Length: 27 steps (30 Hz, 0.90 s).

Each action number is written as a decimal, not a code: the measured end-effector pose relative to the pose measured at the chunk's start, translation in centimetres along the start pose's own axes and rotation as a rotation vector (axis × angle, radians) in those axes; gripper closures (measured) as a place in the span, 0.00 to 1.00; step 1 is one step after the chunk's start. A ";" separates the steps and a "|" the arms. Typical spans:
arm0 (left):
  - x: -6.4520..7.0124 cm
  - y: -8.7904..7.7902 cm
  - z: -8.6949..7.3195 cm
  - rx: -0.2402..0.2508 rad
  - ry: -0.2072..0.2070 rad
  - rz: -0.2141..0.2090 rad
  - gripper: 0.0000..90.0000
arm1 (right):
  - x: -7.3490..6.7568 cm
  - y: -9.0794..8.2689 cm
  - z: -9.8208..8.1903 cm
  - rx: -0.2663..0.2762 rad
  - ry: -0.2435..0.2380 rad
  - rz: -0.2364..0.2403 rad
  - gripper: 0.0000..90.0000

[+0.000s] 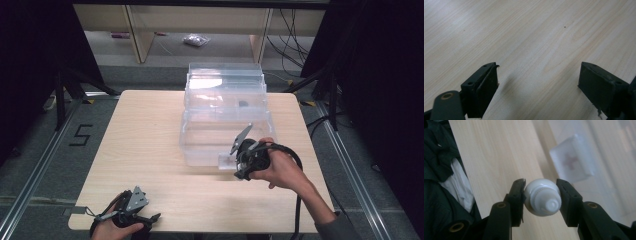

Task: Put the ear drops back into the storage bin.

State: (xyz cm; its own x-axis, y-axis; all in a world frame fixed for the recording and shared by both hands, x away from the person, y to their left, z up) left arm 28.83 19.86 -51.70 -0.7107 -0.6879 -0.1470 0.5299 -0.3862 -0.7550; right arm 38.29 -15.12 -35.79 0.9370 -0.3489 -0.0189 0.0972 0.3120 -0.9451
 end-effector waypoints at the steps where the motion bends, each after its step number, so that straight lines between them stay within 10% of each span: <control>1: 0.0 -0.1 0.0 -0.002 0.003 0.002 0.17 | 0.3 -0.7 -0.2 -0.003 0.026 -0.007 0.67; 13: 0.1 0.1 0.0 0.011 -0.008 0.009 0.17 | 4.0 -4.1 -1.3 -0.009 0.111 -0.068 0.67; 27: 0.0 0.2 0.0 0.001 0.002 0.001 0.17 | 9.9 -2.7 -1.6 -0.048 0.224 -0.087 0.67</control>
State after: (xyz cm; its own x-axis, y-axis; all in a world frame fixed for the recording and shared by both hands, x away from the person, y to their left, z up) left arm 28.90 19.75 -51.84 -0.7106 -0.6876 -0.1491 0.5315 -0.3859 -0.7540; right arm 46.80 -20.79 -33.97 0.8272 -0.5619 -0.0039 0.1532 0.2322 -0.9605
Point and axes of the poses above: each handheld gripper's, and its own axes: y roughly forward along the jaws, z roughly out of its top, x roughly to its right, the point moved 1 cm from there along y, roughly forward along the jaws, and after that the axes turned 4 degrees about z, right-handed, at the moved point
